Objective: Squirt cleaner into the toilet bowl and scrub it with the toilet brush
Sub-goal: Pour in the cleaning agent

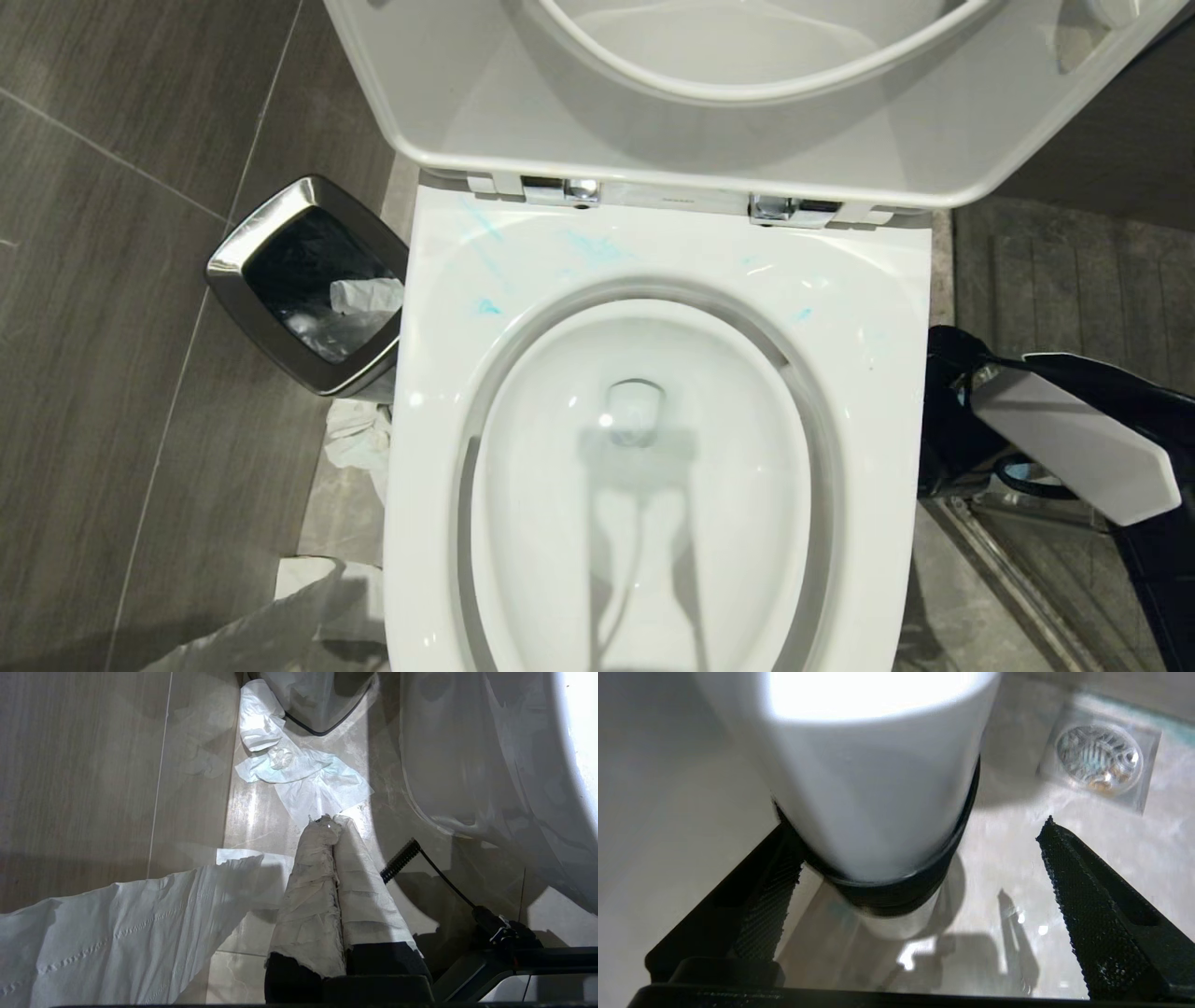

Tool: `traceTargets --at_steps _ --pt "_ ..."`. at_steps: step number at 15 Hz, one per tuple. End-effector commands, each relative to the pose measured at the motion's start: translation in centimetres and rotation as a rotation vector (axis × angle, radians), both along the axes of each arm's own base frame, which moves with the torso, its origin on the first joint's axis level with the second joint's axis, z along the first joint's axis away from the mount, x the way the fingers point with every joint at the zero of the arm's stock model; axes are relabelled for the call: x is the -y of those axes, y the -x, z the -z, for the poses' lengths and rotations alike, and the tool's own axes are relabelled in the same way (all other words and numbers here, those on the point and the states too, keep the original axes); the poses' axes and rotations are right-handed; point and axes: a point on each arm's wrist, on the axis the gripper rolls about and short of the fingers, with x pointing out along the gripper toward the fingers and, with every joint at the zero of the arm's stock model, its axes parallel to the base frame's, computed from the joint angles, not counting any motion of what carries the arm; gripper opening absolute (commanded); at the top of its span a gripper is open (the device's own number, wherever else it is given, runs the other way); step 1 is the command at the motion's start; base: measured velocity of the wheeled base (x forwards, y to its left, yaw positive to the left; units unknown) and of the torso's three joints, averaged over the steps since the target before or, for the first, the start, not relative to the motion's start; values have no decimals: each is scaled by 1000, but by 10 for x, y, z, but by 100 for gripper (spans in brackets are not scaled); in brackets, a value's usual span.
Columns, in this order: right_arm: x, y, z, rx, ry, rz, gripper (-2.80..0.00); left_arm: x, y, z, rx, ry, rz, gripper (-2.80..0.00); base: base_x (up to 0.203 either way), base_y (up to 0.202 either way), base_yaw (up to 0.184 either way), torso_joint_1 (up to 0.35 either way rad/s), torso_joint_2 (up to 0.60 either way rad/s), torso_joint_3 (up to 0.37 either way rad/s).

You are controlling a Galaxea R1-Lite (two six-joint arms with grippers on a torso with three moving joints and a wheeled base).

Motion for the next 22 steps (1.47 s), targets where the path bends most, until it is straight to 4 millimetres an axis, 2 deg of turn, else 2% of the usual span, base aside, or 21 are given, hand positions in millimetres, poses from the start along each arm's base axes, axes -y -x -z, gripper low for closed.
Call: traceTargets --at_steps 1,5,13,22 --pt "-2 -9 9 22 -3 5 0 0 0 2 -5 0 -1 -280 0 0 0 0 0 0" --pt "-6 -21 15 58 -29 41 0 0 -1 2 -7 0 -1 -280 0 0 0 0 0 0" --pt "-16 -28 -6 151 -58 18 0 0 0 2 -5 0 -1 -280 0 0 0 0 0 0" --pt "-24 -43 -10 271 -60 47 0 0 0 2 -5 0 -1 -280 0 0 0 0 0 0"
